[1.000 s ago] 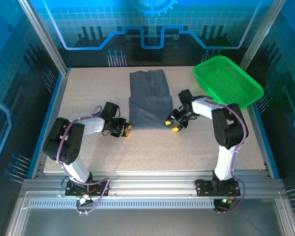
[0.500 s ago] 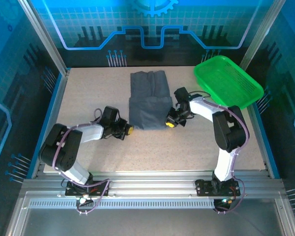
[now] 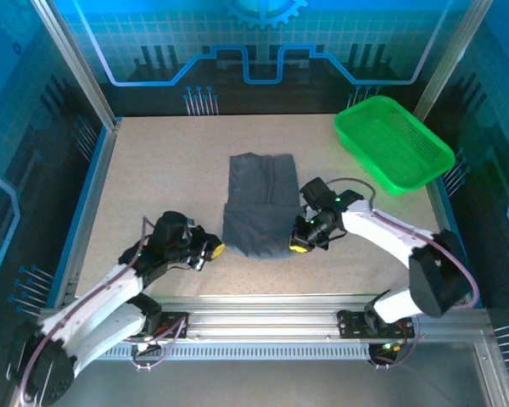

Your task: Fold and stack the t-shirts

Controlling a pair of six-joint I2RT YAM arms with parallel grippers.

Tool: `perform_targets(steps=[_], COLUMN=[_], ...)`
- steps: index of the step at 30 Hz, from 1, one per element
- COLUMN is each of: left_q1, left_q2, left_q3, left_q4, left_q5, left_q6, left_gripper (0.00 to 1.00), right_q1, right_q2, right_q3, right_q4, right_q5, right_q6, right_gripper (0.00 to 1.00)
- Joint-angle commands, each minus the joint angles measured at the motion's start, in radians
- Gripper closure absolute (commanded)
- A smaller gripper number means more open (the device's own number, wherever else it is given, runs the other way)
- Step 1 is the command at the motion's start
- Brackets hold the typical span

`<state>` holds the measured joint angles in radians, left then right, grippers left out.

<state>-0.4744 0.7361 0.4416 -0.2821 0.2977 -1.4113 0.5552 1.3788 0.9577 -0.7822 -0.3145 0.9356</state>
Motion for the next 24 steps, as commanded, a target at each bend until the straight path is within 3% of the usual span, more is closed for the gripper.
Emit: perform_targets(steps=[1,6,10,14,19,21,23,24], left_q1=[-0.005,0.008,0.081,0.168,0.240,0.260,0.274,0.278], left_q2=[-0.047,0.081,0.274,0.556,0.917,1.047,1.151,1.168], left_q3=[0.052,0.177,0.338,0.529,0.785,0.879,0.974,0.994], left_q4=[-0.108,0.015,0.078,0.186,0.194,0.200,0.136,0.113], left_q5=[-0.066,-0.104,-0.112,-0.067,-0.018,0.012,0.018,0.008], left_q6=[0.014,0.022,0.050,0.072,0.114,0.129,0.159,0.160], left_gripper=[1.00,1.00,1.00,1.00,1.00,0.99,0.75,0.68], right_q1=[-0.006,-0.073,-0.154,-0.235,-0.309,-0.326,-0.337,-0.339], right_q2=[-0.065,-0.031,0.093,0.301,0.663,0.816,0.939,0.988], right_q3=[0.052,0.212,0.383,0.609,0.966,1.133,1.325,1.387], right_q4=[-0.123,-0.185,-0.205,-0.204,-0.227,-0.261,-0.319,-0.344], right_q5=[0.007,-0.017,-0.044,-0.053,-0.051,-0.044,-0.040,-0.029], right_q6=[0.034,0.027,0.009,-0.009,-0.031,-0.044,-0.084,-0.104], right_gripper=[1.00,1.00,1.00,1.00,0.99,0.82,0.62,0.58])
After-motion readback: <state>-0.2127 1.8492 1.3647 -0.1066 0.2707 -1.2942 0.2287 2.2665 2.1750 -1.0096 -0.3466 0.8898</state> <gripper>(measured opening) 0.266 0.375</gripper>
